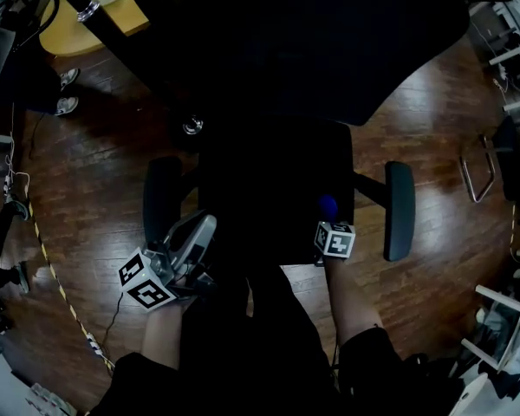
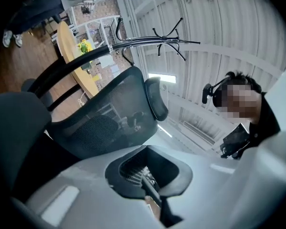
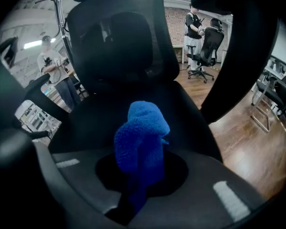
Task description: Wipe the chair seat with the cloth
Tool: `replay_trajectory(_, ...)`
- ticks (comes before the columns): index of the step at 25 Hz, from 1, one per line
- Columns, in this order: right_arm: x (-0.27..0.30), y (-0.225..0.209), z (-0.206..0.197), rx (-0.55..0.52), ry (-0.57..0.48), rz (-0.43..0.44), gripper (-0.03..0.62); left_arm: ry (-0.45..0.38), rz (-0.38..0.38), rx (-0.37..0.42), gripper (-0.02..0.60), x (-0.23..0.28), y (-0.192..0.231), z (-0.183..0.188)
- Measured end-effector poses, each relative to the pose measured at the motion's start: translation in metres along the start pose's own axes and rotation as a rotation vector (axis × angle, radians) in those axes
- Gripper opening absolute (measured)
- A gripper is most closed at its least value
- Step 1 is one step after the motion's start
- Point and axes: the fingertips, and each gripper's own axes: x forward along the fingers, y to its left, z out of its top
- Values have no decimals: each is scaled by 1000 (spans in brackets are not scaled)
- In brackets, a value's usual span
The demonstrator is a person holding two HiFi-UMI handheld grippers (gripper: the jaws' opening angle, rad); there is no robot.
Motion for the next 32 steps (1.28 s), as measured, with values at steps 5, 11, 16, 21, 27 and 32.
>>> replay_trajectory(5, 16, 113, -15, -21, 66, 205, 35, -77, 55, 33, -11, -35, 0, 23)
replay_trajectory(11, 30, 268, -68, -120, 185, 466, 35, -162, 137, 77, -11, -83, 3, 42)
replay_trajectory(16, 36, 319, -85, -127, 194, 490, 35, -220, 209, 84, -11, -118, 12, 53)
replay_trajectory(21, 32, 321, -86, -224, 196, 558, 35, -212, 208, 76, -11, -116, 14, 53)
replay_trajectory(27, 31, 274, -90, -193, 183, 444, 35, -93, 122, 49, -11, -75, 15, 33)
replay_trajectory(32, 21, 168, -85, -107, 153, 280, 35, 33, 21, 24, -11, -13, 6, 2)
